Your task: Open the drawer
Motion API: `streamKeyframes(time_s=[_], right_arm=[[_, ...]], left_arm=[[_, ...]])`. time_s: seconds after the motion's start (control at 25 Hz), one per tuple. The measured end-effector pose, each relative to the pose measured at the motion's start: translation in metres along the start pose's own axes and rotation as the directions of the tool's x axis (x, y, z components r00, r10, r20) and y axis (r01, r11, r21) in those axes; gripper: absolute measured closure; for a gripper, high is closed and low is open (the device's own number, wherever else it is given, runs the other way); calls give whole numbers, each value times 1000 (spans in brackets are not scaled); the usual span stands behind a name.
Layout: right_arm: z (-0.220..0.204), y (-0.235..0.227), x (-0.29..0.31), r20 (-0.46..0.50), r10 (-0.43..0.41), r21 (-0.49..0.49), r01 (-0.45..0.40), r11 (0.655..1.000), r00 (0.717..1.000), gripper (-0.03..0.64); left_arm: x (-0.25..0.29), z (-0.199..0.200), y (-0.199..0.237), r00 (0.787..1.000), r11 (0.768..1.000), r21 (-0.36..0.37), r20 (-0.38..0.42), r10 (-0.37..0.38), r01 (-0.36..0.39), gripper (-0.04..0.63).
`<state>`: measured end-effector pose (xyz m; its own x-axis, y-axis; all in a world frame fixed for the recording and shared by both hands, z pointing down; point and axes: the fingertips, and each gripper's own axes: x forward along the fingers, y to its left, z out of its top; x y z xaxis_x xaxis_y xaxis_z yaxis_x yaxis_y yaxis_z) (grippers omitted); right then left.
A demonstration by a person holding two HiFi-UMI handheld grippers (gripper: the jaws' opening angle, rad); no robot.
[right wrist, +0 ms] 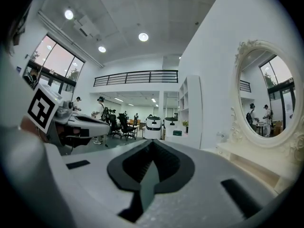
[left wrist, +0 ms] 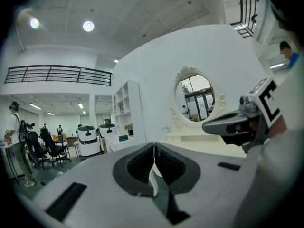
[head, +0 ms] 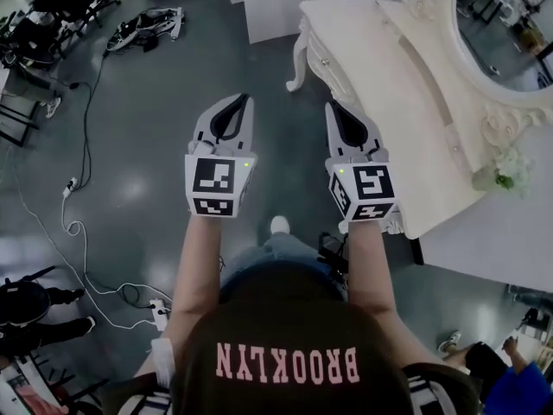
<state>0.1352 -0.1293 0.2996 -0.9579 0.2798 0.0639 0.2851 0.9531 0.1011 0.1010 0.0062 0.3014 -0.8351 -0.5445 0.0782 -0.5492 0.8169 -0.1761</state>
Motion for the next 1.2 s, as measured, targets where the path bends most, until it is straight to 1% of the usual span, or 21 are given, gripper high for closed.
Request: streamKeyframes(time_s=[0.32, 0.52, 0.68, 0.88, 1.04, 1.2], right_arm=[[2, -8, 51, -20, 8, -6, -8, 1000, 1000, 620], [-1, -17, 77, -31, -35, -6, 35, 999, 999, 620], [-11, -38, 104, -50, -114, 2, 114, 993, 992, 620], [-10, -51, 143, -74, -216, 2, 217, 976, 974, 620], [-11, -55, 177, -96, -300, 11, 302, 953, 949, 620], [-18, -57, 209, -141, -389, 11, 395, 919, 910, 620]], left_arm=[[44, 1, 29, 1000, 1000, 2, -12, -20, 20, 590], [76, -2, 45, 998, 998, 7, -6, -66, 66, 589], [117, -8, 57, 992, 992, 7, 11, -130, 130, 591], [163, -14, 82, 974, 974, -2, 12, -226, 226, 591], [200, -14, 111, 954, 954, 7, 18, -299, 299, 591], [232, -22, 140, 932, 932, -4, 12, -363, 363, 591]])
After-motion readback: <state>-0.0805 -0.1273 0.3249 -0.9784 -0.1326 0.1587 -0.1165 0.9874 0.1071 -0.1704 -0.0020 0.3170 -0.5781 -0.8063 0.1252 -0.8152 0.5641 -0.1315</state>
